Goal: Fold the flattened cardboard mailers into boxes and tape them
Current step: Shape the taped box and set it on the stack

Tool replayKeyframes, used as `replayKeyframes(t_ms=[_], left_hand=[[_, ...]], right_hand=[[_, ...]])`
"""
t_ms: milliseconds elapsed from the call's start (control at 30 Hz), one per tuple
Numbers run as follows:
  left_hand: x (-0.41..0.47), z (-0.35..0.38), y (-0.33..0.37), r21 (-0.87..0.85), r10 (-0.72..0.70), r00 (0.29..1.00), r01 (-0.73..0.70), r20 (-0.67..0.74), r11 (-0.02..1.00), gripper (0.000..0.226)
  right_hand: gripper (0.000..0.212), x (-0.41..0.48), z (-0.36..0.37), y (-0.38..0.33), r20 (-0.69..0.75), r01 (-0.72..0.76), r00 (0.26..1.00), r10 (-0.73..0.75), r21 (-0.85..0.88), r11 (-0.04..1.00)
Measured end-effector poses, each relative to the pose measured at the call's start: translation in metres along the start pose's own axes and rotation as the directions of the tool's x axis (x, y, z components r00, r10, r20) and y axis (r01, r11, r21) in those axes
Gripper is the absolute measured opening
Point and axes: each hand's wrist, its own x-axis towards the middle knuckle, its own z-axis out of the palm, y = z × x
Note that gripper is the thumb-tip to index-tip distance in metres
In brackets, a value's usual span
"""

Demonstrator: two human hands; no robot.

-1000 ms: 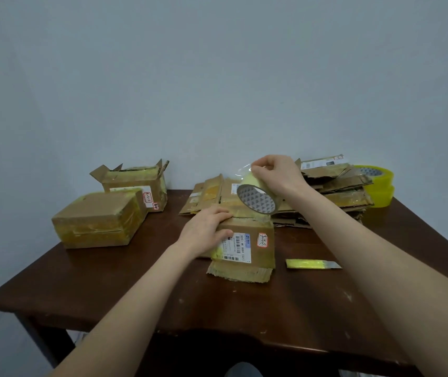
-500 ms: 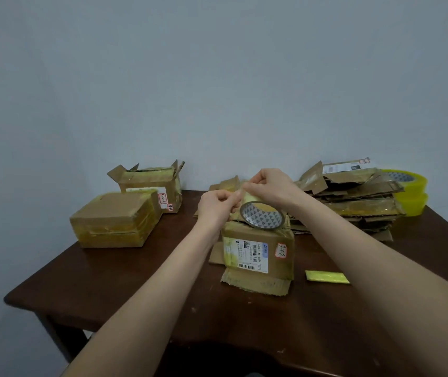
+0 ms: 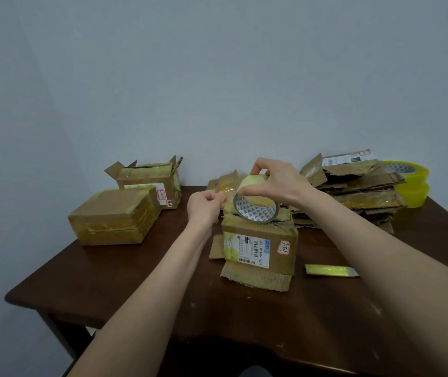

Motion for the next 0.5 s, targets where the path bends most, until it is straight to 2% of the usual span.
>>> replayKeyframes(t_ms=[100, 200, 267, 367, 500], left_hand=[[-0.002, -0.001, -0.003, -0.018, -0.037, 0.999, 0.037, -0.011, 0.999, 0.038], [-0.001, -0.009, -0.003, -0.023, -0.036, 0.998, 0.034, -0.059, 0.999, 0.031], [-0.001, -0.012, -0.004, -0.018, -0.026, 0.998, 0.025, -0.056, 1.0, 0.031], [-0.005, -0.011, -0.01, -0.032, -0.054, 0.998, 0.054, -0.015, 0.998, 0.032], [-0.012, -0.006, -0.015, -0.058, -0.084, 0.996, 0.084, 0.007, 0.995, 0.029]], right_hand=[[0.057, 0.0, 0.001, -0.005, -0.003, 0.003, 1.0, -0.003, -0.054, 0.999], [0.059, -0.001, -0.002, -0.005, 0.008, 0.017, 1.0, -0.016, -0.266, 0.964], [0.062, -0.001, -0.004, -0.005, 0.003, 0.022, 1.0, -0.022, -0.286, 0.958], [0.066, -0.003, -0.003, 0.002, -0.005, -0.02, 1.0, 0.02, -0.157, 0.987], [0.063, -0.016, -0.003, 0.019, 0.002, -0.12, 0.993, 0.121, 0.177, 0.977]])
